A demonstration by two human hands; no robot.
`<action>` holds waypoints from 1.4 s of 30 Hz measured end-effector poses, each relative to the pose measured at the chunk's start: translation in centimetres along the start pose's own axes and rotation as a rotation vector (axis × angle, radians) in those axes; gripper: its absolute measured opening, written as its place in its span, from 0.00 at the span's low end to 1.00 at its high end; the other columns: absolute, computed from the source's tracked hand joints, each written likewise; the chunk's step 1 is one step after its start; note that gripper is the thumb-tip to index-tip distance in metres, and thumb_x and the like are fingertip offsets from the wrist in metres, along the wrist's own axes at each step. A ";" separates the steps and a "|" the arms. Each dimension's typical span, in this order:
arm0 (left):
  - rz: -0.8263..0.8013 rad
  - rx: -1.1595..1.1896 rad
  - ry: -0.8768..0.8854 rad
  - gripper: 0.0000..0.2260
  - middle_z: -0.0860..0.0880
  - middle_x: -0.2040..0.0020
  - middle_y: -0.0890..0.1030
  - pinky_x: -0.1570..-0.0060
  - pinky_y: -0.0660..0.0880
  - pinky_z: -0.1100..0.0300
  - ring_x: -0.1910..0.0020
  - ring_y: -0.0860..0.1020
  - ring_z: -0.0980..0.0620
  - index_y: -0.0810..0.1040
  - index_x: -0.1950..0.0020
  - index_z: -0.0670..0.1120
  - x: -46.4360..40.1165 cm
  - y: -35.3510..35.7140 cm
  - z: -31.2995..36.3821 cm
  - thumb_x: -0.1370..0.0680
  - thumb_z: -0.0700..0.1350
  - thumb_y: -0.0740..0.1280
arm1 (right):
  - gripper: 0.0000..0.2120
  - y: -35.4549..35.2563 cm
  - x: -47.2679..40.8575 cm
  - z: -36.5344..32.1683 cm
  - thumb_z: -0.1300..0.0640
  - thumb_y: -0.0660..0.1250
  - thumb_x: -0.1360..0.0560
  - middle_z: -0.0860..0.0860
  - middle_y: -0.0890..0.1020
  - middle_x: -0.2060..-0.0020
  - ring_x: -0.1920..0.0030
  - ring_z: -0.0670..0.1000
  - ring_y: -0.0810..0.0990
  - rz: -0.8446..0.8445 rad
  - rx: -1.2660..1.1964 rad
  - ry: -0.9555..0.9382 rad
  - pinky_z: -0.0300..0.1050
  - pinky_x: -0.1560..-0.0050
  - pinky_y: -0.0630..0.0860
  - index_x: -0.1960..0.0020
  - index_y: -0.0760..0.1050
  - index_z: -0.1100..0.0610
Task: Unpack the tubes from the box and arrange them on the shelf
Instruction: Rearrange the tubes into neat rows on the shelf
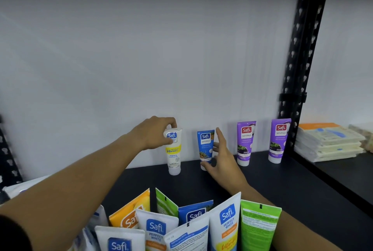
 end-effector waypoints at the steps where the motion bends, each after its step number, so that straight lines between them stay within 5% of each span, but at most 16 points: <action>1: -0.002 0.000 -0.005 0.11 0.52 0.54 0.80 0.58 0.76 0.55 0.60 0.77 0.52 0.74 0.47 0.56 0.1 -0.1 0.0 0.27 0.49 0.71 | 0.51 -0.3 0.2 -0.1 0.55 0.74 0.25 0.48 0.69 0.26 0.36 0.40 0.72 0.014 0.010 0.000 0.33 0.42 0.71 0.21 0.38 0.39; 6: -0.002 0.001 -0.036 0.12 0.51 0.51 0.80 0.51 0.78 0.51 0.55 0.79 0.50 0.74 0.44 0.57 0.7 -1.0 0.2 0.26 0.53 0.70 | 0.48 -3.1 1.0 -0.7 0.50 0.73 0.25 0.49 0.67 0.25 0.29 0.49 0.71 0.055 0.102 -0.019 0.46 0.38 0.75 0.20 0.41 0.41; 12: -0.059 -0.050 -0.094 0.15 0.50 0.45 0.80 0.44 0.76 0.51 0.48 0.78 0.49 0.73 0.37 0.54 3.1 -3.2 0.0 0.21 0.57 0.65 | 0.34 -8.4 1.4 -2.4 0.49 0.69 0.22 0.49 0.73 0.30 0.36 0.49 0.77 0.098 0.330 -0.032 0.49 0.41 0.79 0.21 0.56 0.48; 21: 0.011 -0.067 -0.081 0.10 0.51 0.44 0.81 0.45 0.77 0.53 0.49 0.79 0.51 0.77 0.42 0.53 10.2 -9.2 0.1 0.20 0.54 0.63 | 0.22 -12.0 1.7 -9.0 0.51 0.68 0.22 0.54 0.78 0.36 0.38 0.52 0.77 -0.129 0.480 -0.010 0.44 0.39 0.72 0.30 0.72 0.55; 35: -0.042 0.049 0.025 0.05 0.55 0.52 0.81 0.56 0.72 0.64 0.60 0.77 0.61 0.81 0.48 0.54 20.1 -12.2 0.5 0.22 0.50 0.69 | 0.15 -6.4 6.3 -26.8 0.51 0.69 0.23 0.49 0.80 0.45 0.45 0.48 0.79 -0.381 0.501 -0.274 0.44 0.43 0.76 0.37 0.77 0.50; 42: -0.155 0.004 0.063 0.06 0.54 0.49 0.82 0.47 0.79 0.55 0.51 0.80 0.56 0.82 0.47 0.54 21.9 -10.5 0.7 0.23 0.46 0.69 | 0.11 -2.1 9.5 -29.6 0.54 0.70 0.23 0.48 0.83 0.46 0.46 0.47 0.80 -0.602 0.556 -0.379 0.46 0.43 0.79 0.41 0.82 0.50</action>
Point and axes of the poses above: each hand's wrist, its own x-axis away from the middle knuckle, its own y-axis out of the palm, z = x × y, the point moved 7 cm from there along -x, towards the middle knuckle
